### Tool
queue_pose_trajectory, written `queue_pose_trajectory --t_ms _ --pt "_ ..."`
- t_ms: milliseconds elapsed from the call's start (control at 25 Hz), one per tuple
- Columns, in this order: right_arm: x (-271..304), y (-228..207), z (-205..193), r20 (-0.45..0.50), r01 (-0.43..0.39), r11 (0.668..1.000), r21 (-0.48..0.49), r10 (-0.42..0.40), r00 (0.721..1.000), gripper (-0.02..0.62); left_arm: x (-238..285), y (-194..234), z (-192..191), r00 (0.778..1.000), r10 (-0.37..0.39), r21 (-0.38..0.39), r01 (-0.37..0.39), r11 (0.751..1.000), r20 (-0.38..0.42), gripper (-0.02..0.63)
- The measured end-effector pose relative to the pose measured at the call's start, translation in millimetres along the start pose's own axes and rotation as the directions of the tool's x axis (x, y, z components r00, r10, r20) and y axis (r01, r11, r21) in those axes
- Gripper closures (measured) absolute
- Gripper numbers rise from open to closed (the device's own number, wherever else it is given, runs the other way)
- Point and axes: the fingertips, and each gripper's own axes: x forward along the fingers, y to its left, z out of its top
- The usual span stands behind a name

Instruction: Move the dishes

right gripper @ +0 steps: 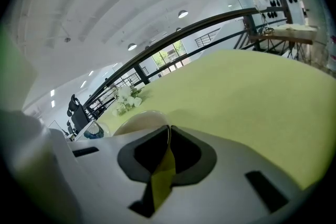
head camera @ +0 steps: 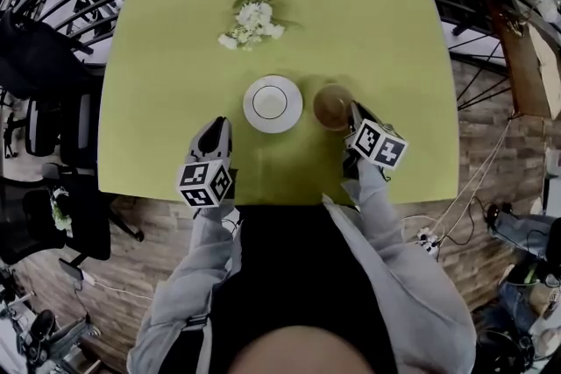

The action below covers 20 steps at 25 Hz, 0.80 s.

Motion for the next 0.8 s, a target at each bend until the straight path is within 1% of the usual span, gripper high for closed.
queue_pose_trajectory --t_ms 200,640,800 --pt "0.2 -3.2 -4.3 -0.006 0.028 1.0 -0.005 -0.028 1.0 0.569 1.5 -3.9 -4.4 1.0 -0.006 0.0 0.006 1.0 -0.009 0.56" --pt "3.9 -2.8 -3.5 0.007 0.046 0.999 -0.008 -0.046 0.999 0.56 5.2 -8.5 -8.8 0.999 -0.027 0.0 0.027 1.0 -0.018 0.56" --pt "0.5 -0.9 -1.6 0.02 0.026 1.0 0.005 -0.026 0.999 0.493 3.5 -15.9 -4.9 0.999 -0.046 0.006 0.046 0.999 -0.018 0.56"
